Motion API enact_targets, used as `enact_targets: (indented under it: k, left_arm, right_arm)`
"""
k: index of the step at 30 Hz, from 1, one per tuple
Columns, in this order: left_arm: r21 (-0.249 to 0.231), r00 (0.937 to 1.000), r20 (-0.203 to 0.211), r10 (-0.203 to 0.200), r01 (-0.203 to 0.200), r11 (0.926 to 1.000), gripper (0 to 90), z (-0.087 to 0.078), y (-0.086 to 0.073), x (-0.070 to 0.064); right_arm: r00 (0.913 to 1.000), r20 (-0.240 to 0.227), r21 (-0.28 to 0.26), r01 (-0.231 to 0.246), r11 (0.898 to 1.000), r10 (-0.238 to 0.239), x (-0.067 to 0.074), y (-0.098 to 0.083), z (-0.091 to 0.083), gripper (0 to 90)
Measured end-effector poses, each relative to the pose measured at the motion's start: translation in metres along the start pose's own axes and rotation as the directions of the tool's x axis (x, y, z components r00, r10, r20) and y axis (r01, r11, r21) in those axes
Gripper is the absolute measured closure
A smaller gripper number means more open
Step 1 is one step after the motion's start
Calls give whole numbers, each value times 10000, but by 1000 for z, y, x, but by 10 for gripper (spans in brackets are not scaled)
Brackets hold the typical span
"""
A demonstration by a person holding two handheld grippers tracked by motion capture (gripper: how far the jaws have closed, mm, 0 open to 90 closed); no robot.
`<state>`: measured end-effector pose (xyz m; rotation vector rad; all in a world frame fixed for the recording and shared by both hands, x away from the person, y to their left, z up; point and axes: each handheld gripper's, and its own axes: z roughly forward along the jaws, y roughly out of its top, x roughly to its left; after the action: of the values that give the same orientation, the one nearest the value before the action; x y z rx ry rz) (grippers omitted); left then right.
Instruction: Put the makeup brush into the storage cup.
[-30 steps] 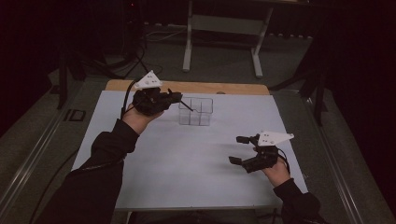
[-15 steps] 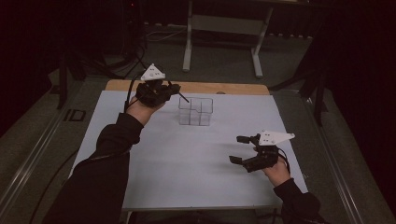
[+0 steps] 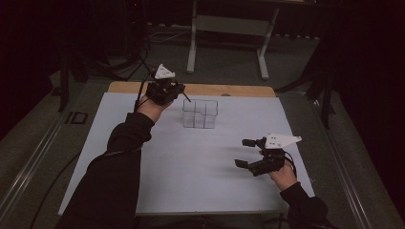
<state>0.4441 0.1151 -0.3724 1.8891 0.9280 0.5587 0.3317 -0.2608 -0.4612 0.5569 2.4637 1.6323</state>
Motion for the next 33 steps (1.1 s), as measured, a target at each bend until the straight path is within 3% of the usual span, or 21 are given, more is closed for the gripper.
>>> enact_targets:
  k: [1, 7, 25, 29, 31, 33]
  left_arm:
    - [57, 9998, -168, 48, -47, 10000, 862, 2, -1, 0]
    - [357, 9995, -278, -153, 163, 9992, 861, 14, -7, 2]
    - [1120, 9984, -75, -556, 561, 9921, 857, 47, -26, -3]
    - [1307, 9967, -101, -810, 817, 9881, 854, 51, -29, -3]
    - [1446, 9977, -85, -669, 674, 9872, 850, 54, -30, -4]
    - [1516, 9965, 118, -832, 804, 9852, 838, 55, -32, -4]
  right_arm:
    - [10000, -7, 0, 0, 10000, 0, 0, 0, 0, 143]
    - [10000, -53, 21, 11, 10000, -10, 1, 0, 1, 144]
    - [9998, -208, 104, 17, 9999, -14, 0, -3, 3, 146]
    - [9997, -242, 124, 25, 9999, -22, 1, -3, 3, 146]
    - [9997, -238, 127, 26, 9999, -23, 1, -3, 3, 146]
    - [9997, -240, 139, 31, 9999, -27, 1, -3, 3, 146]
